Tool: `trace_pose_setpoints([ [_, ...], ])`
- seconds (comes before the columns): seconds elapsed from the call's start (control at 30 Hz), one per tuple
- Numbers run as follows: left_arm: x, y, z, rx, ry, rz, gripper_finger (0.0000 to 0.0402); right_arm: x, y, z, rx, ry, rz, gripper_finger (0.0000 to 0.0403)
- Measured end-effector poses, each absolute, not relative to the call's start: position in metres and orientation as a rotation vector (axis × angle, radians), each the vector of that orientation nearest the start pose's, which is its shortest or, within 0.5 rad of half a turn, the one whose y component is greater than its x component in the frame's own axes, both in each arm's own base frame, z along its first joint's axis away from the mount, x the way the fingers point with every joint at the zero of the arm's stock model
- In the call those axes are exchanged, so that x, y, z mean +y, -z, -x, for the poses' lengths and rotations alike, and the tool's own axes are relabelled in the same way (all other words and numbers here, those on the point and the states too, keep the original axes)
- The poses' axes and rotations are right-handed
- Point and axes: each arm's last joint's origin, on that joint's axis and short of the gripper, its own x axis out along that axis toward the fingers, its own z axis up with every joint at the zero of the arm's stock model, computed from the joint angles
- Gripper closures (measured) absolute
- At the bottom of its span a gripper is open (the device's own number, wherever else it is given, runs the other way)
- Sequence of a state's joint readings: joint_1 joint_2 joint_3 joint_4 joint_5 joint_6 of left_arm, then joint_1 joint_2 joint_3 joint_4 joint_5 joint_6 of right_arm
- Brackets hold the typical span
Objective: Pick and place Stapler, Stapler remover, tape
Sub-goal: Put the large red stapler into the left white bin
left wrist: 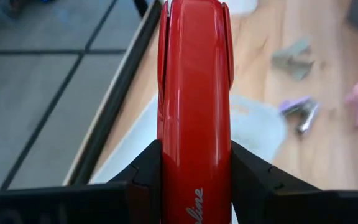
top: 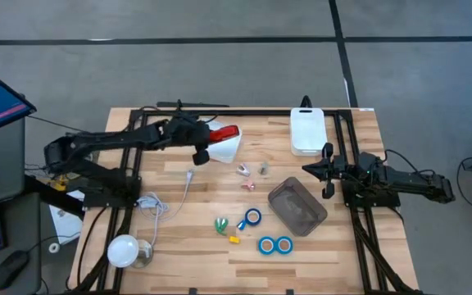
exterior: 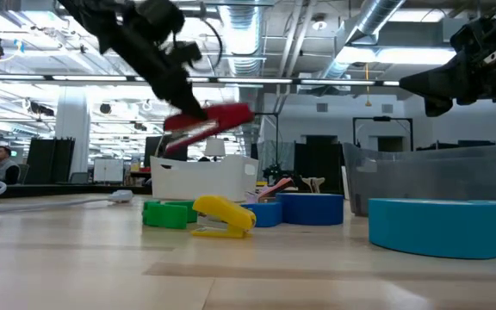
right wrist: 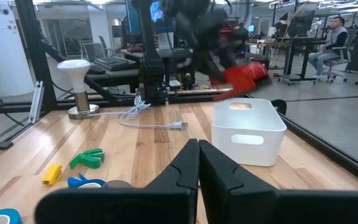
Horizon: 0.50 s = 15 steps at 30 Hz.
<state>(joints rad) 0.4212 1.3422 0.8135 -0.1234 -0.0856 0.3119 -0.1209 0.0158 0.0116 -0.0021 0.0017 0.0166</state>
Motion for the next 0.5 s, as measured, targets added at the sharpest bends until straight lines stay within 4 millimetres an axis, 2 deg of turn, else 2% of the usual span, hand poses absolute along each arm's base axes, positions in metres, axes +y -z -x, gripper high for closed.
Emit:
trace_pose_setpoints([
  [0.23,0.129,-0.198,-0.266,0.805,-0.379,-0.153,0.0288,-0.012,-0.166,-0.097,0.005,0.123,-0.017,0.0403],
  [0.5,0.138,-0.188,-0.266,0.834,-0.421,-0.103,0.0288,-0.012,-0.166,-0.097,0.005,0.122,-0.017,0.0403],
])
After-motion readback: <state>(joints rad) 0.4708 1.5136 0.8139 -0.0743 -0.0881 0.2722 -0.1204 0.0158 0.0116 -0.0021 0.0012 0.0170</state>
